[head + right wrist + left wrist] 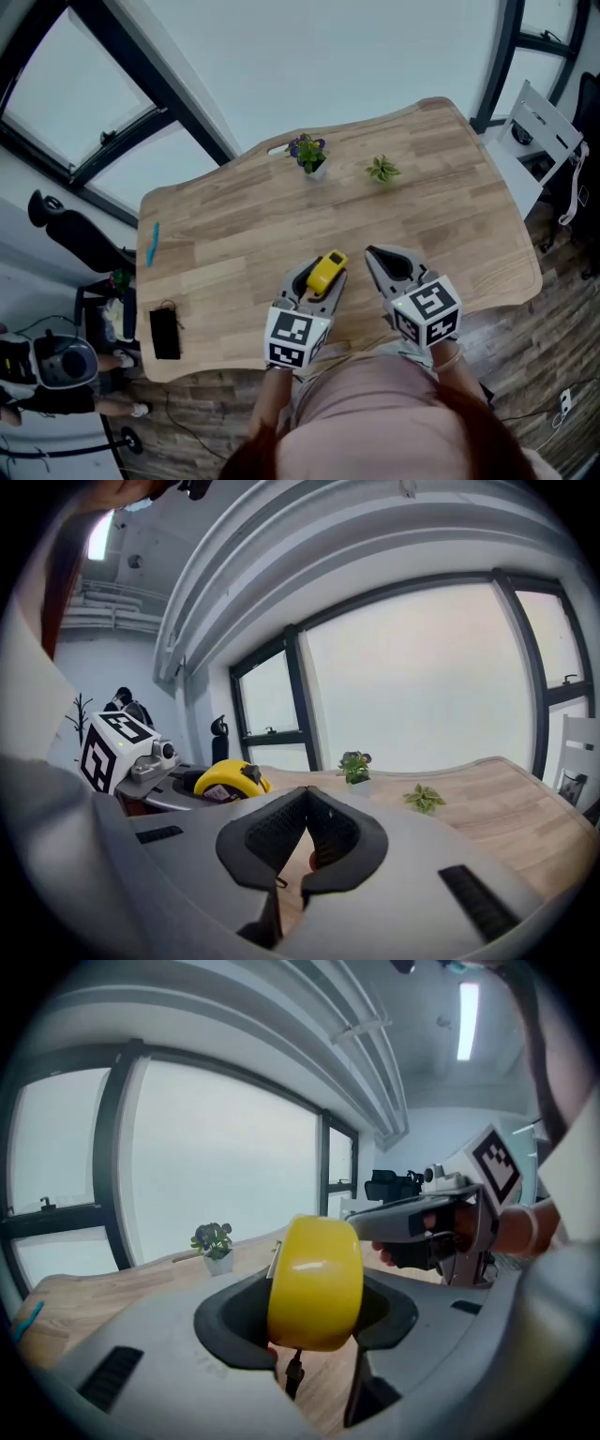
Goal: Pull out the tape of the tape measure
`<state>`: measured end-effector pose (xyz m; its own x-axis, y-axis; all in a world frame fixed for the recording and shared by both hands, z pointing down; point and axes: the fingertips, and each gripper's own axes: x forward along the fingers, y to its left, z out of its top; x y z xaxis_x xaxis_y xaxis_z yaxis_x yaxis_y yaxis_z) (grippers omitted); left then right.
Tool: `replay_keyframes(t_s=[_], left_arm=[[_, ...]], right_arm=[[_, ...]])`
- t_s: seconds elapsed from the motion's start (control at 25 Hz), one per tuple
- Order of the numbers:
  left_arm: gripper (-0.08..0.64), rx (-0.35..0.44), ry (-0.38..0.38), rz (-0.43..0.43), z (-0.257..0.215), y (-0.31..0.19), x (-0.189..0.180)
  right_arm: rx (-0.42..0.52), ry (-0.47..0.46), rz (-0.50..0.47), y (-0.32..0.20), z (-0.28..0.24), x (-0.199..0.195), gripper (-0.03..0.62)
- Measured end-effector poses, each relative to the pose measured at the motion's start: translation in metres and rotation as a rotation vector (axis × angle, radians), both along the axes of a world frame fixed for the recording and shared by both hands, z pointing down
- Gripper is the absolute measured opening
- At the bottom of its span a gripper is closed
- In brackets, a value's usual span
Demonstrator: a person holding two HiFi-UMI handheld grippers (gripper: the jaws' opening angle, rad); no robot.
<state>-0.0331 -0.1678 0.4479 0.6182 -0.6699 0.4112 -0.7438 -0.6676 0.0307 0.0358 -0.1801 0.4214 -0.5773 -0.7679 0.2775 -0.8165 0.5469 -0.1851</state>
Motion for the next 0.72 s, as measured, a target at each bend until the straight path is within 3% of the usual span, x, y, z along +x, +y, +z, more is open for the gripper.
replay_keyframes(t_s=[0.24, 0.52, 0.72], left_arm=[[0.187, 0.037, 0.031, -0.025, -0.026, 0.009, -0.012], [0.187, 0.04, 0.039, -0.008, -0.045, 0.027, -0.024], [0.187, 0.083, 0.07, -0.008, -0.061, 0.032, -0.034]], right_arm=[[-0.022, -0.084, -0.047, 0.002, -0.012, -0.011, -0.002], [-0.115, -0.317, -0.128, 0.008, -0.028, -0.031, -0.002], [-0.172, -0.471, -0.202, 0.013, -0.042, -0.049, 0.0]])
